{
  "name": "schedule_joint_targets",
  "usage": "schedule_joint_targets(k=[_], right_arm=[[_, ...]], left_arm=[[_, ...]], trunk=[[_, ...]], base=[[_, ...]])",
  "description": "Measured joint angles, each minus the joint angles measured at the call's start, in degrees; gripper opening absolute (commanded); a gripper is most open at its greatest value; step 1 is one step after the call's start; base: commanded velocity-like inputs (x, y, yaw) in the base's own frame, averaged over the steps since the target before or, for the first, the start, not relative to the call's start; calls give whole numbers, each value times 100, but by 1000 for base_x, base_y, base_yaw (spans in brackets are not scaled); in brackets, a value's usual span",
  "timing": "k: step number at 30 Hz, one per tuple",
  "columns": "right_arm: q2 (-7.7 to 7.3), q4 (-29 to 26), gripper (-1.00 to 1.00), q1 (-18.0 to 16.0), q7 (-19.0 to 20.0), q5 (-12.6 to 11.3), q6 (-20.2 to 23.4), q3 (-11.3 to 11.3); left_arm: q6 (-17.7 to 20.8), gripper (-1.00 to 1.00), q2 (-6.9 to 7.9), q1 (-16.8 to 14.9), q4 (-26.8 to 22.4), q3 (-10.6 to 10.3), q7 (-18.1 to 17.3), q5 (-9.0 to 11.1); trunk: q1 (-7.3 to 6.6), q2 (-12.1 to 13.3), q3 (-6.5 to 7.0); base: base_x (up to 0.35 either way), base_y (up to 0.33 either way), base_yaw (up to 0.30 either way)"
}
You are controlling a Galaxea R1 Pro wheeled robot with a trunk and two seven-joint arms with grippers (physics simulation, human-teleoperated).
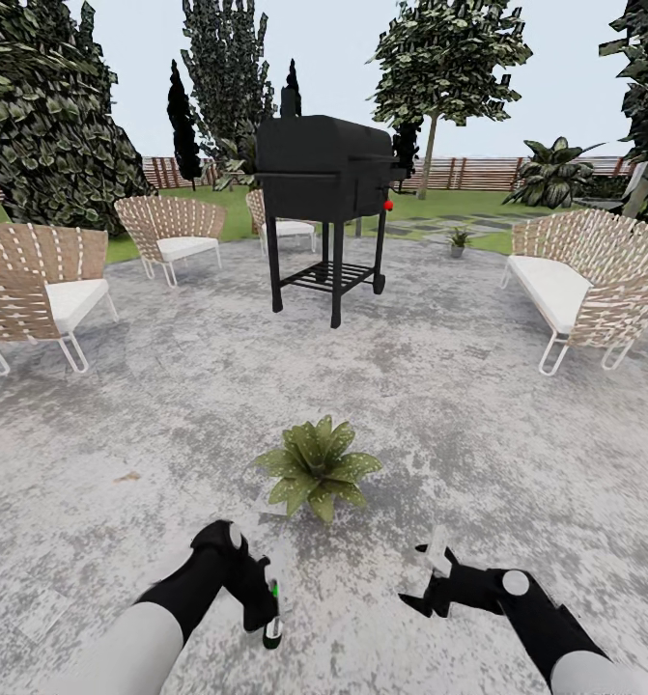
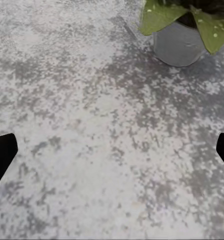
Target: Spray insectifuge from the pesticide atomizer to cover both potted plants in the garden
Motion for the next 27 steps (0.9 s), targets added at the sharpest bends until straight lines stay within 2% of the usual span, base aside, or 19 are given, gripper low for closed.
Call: schedule_joint_targets(k=[2,3,7,16,17,19,21,27], right_arm=[[84,-5,100,-57,2,-5,8,364],[99,0,-100,-112,3,-11,10,485],[169,4,-100,-247,175,-11,5,612],[617,0,-100,-271,284,17,-9,666],[674,-1,-100,-279,292,16,-11,736],[759,-9,-100,-292,300,6,-7,1052],[841,-12,-100,-299,298,1,-5,1192],[1031,-13,-100,-313,304,0,-4,1230]], left_arm=[[-24,-100,14,2,2,-244,3,6],[-27,-100,15,1,2,-290,3,7],[-27,-100,9,7,3,-337,4,8],[0,-100,-37,8,-6,-381,65,-17],[0,-100,-40,8,-6,-381,87,-18],[0,-100,-47,8,-6,-376,137,-20],[5,-100,-58,8,-6,-380,150,-25],[56,-100,-70,-24,-15,-406,193,-28]], trunk=[[0,0,0],[0,0,0],[0,0,0],[0,0,0],[0,0,0],[0,0,0],[0,0,0],[0,0,0]], base=[[0,0,0],[0,0,0],[0,0,0],[0,0,0],[0,0,0],[0,0,0],[0,0,0],[0,0,0]])
